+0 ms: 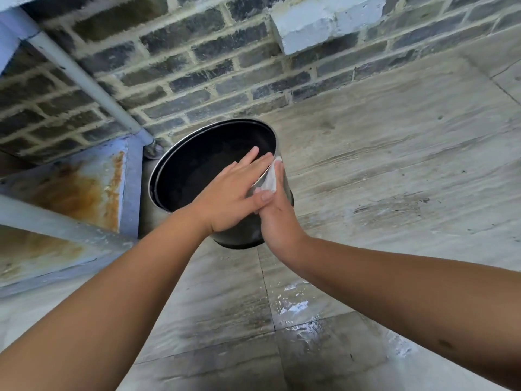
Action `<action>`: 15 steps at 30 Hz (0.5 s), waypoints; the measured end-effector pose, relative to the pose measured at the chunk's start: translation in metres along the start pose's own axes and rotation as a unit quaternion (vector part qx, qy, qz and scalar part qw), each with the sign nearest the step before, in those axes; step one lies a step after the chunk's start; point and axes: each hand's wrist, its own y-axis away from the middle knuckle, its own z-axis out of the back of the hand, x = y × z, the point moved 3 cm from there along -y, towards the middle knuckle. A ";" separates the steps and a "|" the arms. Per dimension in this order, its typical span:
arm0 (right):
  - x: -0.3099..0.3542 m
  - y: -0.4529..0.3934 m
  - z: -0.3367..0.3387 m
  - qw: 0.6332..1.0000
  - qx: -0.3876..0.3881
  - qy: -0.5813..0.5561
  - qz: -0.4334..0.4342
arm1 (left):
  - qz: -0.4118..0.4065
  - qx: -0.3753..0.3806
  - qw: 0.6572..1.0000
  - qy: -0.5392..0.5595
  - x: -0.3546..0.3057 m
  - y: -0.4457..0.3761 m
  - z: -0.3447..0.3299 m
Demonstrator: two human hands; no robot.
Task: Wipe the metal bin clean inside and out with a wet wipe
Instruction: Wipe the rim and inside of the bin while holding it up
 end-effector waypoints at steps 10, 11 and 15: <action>0.003 0.027 -0.007 0.998 0.003 0.044 -0.044 | -0.008 -0.159 0.977 -0.140 -0.014 0.054 0.012; 0.005 0.026 -0.006 0.998 -0.011 0.043 -0.040 | -0.018 -0.162 0.967 -0.195 -0.013 0.064 0.011; 0.009 0.023 -0.006 0.998 -0.029 0.057 -0.015 | 0.021 -0.210 0.940 -0.267 -0.003 0.080 0.007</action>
